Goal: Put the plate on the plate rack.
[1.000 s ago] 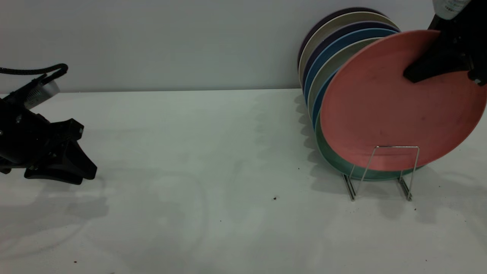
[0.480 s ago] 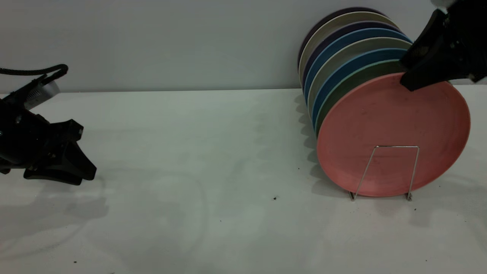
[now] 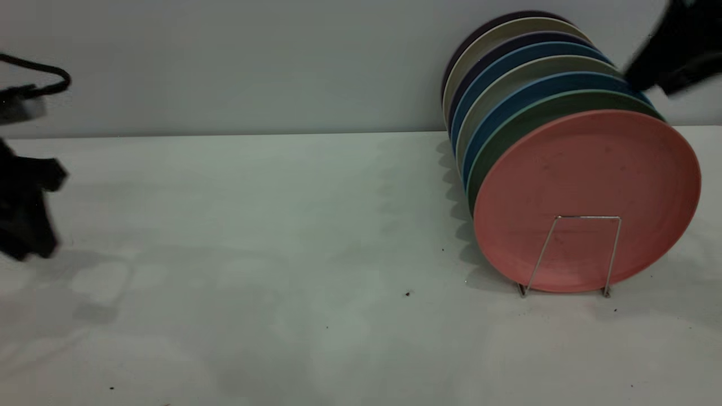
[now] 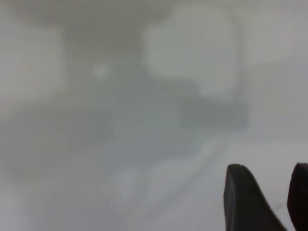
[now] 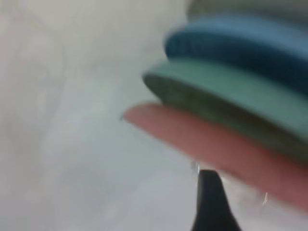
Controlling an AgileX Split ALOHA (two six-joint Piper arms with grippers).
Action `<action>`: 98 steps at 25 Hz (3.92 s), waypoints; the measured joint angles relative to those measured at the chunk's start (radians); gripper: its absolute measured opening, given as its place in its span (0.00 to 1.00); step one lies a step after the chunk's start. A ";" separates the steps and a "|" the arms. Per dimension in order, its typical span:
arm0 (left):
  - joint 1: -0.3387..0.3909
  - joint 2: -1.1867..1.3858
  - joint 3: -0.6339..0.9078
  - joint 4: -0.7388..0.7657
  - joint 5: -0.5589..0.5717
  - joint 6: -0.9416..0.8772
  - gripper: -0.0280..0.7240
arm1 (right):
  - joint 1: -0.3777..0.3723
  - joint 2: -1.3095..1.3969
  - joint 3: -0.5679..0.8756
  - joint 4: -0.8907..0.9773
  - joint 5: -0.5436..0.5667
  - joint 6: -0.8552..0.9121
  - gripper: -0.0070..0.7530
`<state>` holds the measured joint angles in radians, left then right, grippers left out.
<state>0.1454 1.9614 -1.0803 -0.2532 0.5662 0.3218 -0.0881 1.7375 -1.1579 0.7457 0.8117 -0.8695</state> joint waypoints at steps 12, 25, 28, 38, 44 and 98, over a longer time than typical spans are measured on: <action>0.001 -0.175 -0.037 0.293 0.231 -0.239 0.79 | -0.026 -0.116 0.000 -0.320 0.243 0.370 0.64; 0.001 -0.759 0.094 0.215 0.399 -0.235 0.77 | -0.026 -0.680 0.185 -0.351 0.413 0.404 0.64; 0.001 -0.921 0.168 0.203 0.412 -0.235 0.77 | -0.026 -0.825 0.237 -0.351 0.420 0.423 0.64; 0.001 -1.448 0.416 0.143 0.469 -0.235 0.77 | -0.026 -1.274 0.432 -0.366 0.429 0.567 0.64; -0.017 -1.698 0.517 0.141 0.552 -0.243 0.77 | -0.026 -1.419 0.538 -0.401 0.429 0.608 0.64; -0.072 -1.840 0.594 0.183 0.564 -0.264 0.77 | 0.108 -1.520 0.678 -0.591 0.329 0.677 0.64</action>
<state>0.0729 0.1211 -0.4863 -0.0701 1.1304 0.0576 0.0195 0.2175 -0.4803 0.1546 1.1403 -0.1924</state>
